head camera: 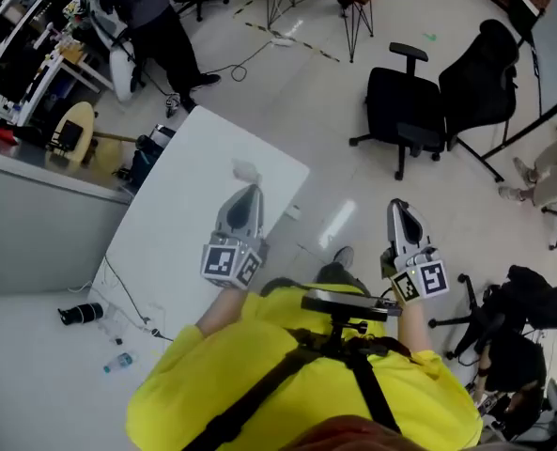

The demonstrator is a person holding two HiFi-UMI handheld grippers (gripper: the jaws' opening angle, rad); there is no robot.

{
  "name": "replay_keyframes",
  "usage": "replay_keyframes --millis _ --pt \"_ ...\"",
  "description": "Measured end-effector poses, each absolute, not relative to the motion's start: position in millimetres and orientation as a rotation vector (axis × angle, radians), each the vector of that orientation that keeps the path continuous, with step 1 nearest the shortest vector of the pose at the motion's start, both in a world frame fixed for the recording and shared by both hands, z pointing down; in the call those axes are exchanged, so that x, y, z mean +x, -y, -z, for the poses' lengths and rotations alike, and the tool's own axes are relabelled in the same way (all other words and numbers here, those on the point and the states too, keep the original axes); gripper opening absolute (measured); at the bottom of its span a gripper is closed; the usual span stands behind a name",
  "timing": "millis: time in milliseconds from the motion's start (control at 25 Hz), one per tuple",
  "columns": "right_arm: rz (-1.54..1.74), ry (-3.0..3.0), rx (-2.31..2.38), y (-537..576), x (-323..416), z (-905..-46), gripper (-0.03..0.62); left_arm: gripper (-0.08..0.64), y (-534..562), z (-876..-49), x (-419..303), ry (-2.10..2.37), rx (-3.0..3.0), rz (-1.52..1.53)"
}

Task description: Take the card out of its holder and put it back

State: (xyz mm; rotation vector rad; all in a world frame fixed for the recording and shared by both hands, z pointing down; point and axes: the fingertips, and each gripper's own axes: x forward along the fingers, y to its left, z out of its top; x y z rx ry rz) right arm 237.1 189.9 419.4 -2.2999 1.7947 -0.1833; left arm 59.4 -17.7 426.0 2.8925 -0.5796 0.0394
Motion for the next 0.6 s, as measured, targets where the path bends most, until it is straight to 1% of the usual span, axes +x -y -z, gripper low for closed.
replay_keyframes --millis 120,240,400,440,480,600 --pt "0.212 -1.958 -2.167 -145 275 -422 0.008 0.005 29 -419 80 0.708 2.875 -0.027" --pt "0.281 -2.112 -2.053 -100 291 -437 0.008 0.005 41 -417 74 0.874 2.845 -0.012" --pt "0.349 -2.279 -1.873 -34 276 -450 0.008 0.005 70 -428 32 1.131 2.739 -0.045" --pt "0.359 -2.324 -1.825 -17 268 -452 0.015 0.005 76 -429 22 1.186 2.713 -0.041" --pt "0.371 -2.365 -1.779 -1 260 -453 0.051 0.005 81 -431 12 1.235 2.689 -0.041" --pt "0.389 -2.455 -1.681 43 231 -449 0.052 0.005 97 -431 -17 1.347 2.633 -0.042"
